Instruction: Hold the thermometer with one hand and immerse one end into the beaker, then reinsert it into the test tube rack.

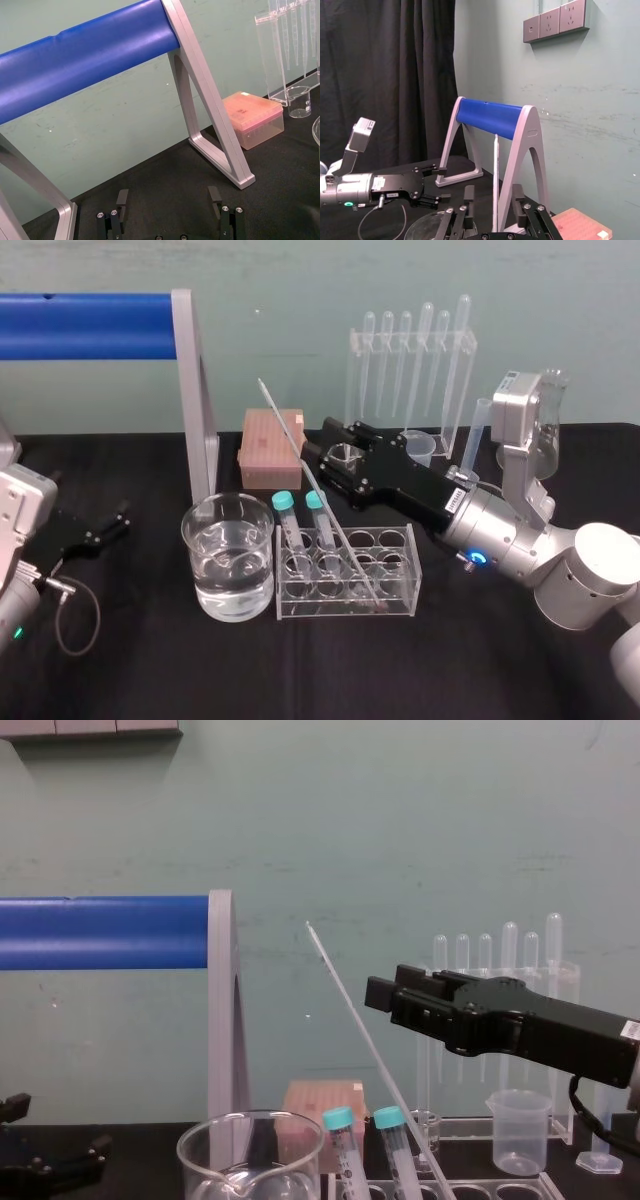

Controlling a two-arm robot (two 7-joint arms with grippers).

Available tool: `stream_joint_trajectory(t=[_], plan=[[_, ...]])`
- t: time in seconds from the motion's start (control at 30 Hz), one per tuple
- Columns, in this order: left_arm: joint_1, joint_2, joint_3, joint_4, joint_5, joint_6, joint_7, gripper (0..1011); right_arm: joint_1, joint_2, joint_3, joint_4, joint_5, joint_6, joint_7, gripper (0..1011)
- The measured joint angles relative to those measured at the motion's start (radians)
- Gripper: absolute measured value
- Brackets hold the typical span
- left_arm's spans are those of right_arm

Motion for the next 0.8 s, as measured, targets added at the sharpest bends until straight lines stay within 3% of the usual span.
stream_joint_trajectory(t=[0.27,0.37,0.5,0.57,0.63,0.73,0.8], plan=[[0.000,0.000,0.000,0.000,0.000,0.000,0.000,1008,0.000,0.000,0.001,-0.001,0.001,0.000,0.000,712],[0.000,0.000,0.000,0.000,0.000,0.000,0.000,1008,-0.007,0.003,0.011,-0.011,-0.008,0.008,-0.033,811],[0.000,0.000,0.000,0.000,0.000,0.000,0.000,1008,-0.041,0.009,0.061,-0.036,-0.053,0.023,-0.162,916],[0.000,0.000,0.000,0.000,0.000,0.000,0.000,1008,-0.070,0.012,0.097,-0.047,-0.096,0.050,-0.278,961],[0.000,0.000,0.000,0.000,0.000,0.000,0.000,1008,-0.099,0.015,0.124,-0.052,-0.140,0.099,-0.387,1003],[0.000,0.000,0.000,0.000,0.000,0.000,0.000,1008,-0.132,0.016,0.148,-0.051,-0.181,0.168,-0.492,1002],[0.000,0.000,0.000,0.000,0.000,0.000,0.000,1008,-0.145,0.014,0.156,-0.046,-0.193,0.192,-0.524,1002]])
